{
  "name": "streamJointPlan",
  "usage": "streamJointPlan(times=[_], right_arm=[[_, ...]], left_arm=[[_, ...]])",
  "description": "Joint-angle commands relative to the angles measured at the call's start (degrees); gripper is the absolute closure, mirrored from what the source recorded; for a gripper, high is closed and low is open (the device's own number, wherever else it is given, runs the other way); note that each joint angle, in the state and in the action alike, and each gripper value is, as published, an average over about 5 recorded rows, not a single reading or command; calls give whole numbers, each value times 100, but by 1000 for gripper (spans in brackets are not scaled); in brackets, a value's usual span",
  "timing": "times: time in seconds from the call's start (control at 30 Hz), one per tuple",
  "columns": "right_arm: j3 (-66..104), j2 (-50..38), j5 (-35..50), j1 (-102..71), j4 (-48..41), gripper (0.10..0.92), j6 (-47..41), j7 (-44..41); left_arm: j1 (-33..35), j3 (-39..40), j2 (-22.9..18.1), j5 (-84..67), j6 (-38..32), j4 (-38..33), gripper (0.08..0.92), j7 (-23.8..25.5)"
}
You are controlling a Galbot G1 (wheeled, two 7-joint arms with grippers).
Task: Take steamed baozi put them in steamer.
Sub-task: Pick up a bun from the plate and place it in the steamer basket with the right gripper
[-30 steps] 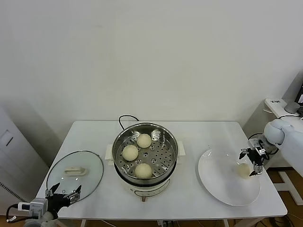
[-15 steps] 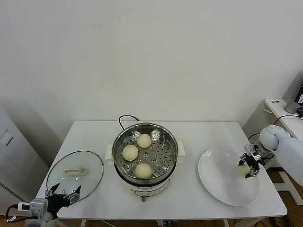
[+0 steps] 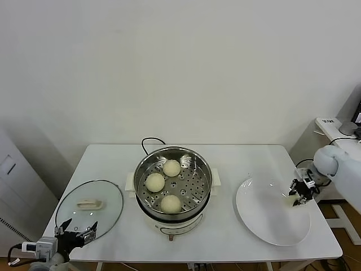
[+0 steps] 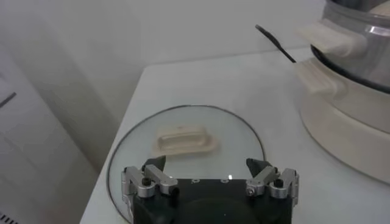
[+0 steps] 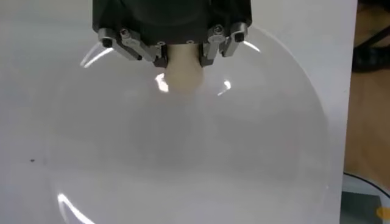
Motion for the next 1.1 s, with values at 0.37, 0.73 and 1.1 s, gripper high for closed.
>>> streamJointPlan(times=[0.37,0.73,1.1], right_arm=[[-5313,97,4651,5508,2722,686,-2547,630],[-5522,1438,6291,5763,2818,654,-3294,1536],[-5291,2314,6685,5396,2578,652,-3790,2214]], left_arm=[[22,9,-61,38,22,-103,177,-23],[11,60,-37,41,4,-85,177,-15],[21,75,-72,39,11,-133,177,-11]])
